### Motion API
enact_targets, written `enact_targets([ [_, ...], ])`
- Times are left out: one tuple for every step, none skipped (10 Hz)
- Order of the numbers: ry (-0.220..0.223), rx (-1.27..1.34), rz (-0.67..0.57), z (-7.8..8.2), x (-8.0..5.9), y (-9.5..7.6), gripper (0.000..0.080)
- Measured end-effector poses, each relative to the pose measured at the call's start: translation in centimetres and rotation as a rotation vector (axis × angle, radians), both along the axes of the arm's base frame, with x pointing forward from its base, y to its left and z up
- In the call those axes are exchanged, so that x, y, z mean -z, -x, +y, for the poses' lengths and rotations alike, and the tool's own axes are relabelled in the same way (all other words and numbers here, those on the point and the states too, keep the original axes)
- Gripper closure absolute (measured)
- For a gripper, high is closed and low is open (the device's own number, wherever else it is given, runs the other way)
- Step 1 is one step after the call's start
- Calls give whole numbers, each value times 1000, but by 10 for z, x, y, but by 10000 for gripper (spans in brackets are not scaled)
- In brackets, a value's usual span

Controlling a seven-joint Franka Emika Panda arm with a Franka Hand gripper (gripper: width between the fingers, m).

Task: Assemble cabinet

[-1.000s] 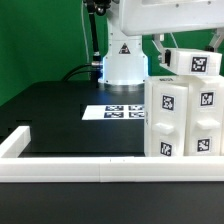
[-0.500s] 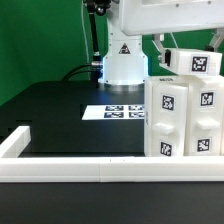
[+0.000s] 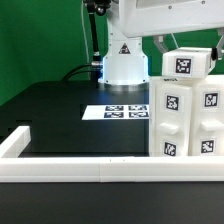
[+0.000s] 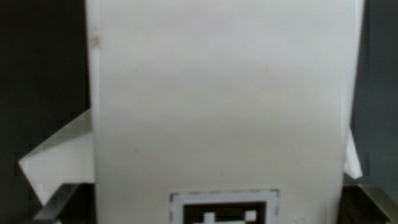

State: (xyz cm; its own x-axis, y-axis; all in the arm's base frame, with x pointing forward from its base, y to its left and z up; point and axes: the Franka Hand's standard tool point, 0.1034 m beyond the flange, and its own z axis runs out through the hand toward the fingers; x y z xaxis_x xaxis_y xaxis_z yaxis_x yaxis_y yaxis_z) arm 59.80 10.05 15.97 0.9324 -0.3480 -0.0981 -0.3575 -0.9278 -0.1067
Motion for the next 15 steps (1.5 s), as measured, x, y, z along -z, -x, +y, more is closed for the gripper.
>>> enact_targets([
  [4,85,12,1,0,0,243],
  [7,137,19,1,0,0,243],
  [9,214,31,1,0,1,243],
  [14,387,55,1,0,3,243],
  [1,562,41,2,0,-1,243],
  [-13,699,12,3,0,-2,243],
  [-11,707,19,3,0,-2,243],
  [-14,788,30,3,0,-3,243],
  [-17,842,38,4,-1,-3,243],
  [-31,934,49,4,-1,-4,243],
  [-71,1073,48,3,0,-6,243],
  [-87,1177,34,3,0,-5,243],
  [-102,1253,20,4,0,-4,243],
  [-103,1248,21,4,-1,-4,243],
  [-105,1240,21,5,0,-4,195],
])
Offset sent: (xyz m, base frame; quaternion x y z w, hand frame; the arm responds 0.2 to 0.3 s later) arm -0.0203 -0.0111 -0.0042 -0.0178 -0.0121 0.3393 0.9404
